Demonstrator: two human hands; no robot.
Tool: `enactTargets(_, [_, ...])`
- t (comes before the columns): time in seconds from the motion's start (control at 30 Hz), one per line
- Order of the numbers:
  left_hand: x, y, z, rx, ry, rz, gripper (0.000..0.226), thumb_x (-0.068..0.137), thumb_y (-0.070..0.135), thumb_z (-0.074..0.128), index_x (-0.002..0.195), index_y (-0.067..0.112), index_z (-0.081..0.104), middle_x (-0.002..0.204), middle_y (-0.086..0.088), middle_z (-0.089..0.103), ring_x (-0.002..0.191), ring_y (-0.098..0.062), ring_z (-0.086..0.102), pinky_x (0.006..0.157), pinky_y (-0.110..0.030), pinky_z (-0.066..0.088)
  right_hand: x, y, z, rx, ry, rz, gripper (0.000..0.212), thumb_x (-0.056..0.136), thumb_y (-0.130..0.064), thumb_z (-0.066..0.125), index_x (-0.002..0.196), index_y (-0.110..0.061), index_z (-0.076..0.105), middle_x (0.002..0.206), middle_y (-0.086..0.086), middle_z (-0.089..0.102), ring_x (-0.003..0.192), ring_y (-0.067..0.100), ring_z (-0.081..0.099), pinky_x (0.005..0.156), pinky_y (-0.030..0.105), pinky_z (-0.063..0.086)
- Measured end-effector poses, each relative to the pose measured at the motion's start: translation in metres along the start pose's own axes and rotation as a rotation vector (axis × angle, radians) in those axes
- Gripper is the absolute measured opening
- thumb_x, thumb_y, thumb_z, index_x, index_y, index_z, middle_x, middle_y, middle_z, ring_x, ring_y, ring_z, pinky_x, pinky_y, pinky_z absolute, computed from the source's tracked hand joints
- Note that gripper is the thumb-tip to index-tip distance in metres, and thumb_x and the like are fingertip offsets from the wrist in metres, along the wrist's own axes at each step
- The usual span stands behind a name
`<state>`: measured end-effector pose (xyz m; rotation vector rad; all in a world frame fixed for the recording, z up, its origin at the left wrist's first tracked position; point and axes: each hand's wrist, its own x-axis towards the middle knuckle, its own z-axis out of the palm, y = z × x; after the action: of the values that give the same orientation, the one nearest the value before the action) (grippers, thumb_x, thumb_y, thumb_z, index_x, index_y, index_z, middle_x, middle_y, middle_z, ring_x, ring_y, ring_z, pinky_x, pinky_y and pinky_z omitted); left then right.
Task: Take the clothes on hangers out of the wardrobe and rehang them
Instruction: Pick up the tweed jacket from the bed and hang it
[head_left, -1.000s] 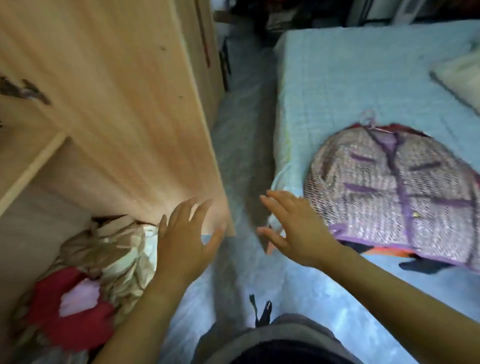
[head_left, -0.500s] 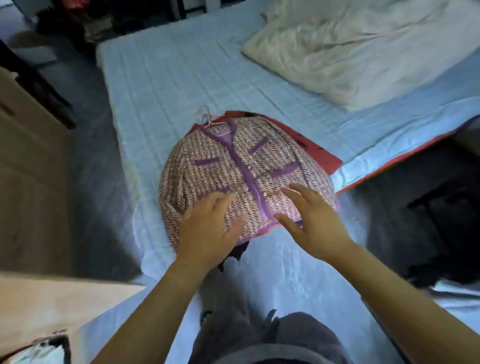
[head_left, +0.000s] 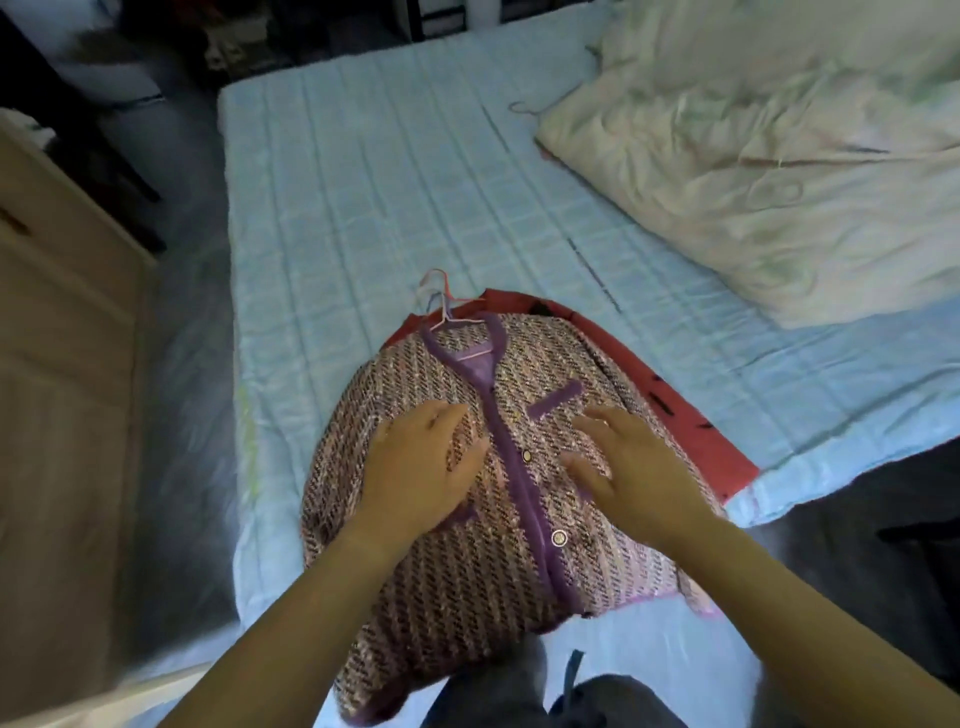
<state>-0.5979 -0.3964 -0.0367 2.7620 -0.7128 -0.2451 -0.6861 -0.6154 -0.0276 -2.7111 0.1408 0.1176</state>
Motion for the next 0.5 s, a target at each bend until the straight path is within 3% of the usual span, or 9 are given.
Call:
enactTargets(0.17, [0.062,-0.041,0.002,0.039,-0.033,-0.125,0.066,0.085,0.063,0.022,0.133,0.025,0.048,0.131,0.001,0.055,0.119,-0.022,0.051,0.098,-0.048,0.041,0.095,0.023,0.007,-0.062,-0.116,-0.09,0.055,0.091,-0.052,0.031,0.129,-0.018,0.052,0.137,0.005,0.046,0.126,0.023,0.042,0.103,0.033,0.034])
enactTargets(0.3, [0.094,-0.077,0.019,0.075,-0.063,-0.265,0.069,0.084,0.063,0.02,0.133,0.026,0.049,0.132,-0.003,0.055,0.117,-0.027,0.053,0.094,-0.044,0.04,0.17,0.045,0.023,-0.06,-0.168,-0.17,0.048,0.093,-0.044,0.042,0.125,-0.01,0.054,0.131,0.01,0.051,0.12,0.029,0.047,0.097,0.037,0.041])
enactTargets(0.5, [0.153,-0.111,0.043,0.071,-0.117,-0.429,0.08,0.078,0.067,0.01,0.137,0.026,0.045,0.136,-0.006,0.051,0.116,-0.029,0.053,0.09,-0.041,0.043,0.29,0.081,0.062,-0.089,-0.317,-0.275,0.045,0.093,-0.038,0.048,0.129,-0.011,0.051,0.136,0.011,0.048,0.124,0.029,0.043,0.102,0.039,0.038])
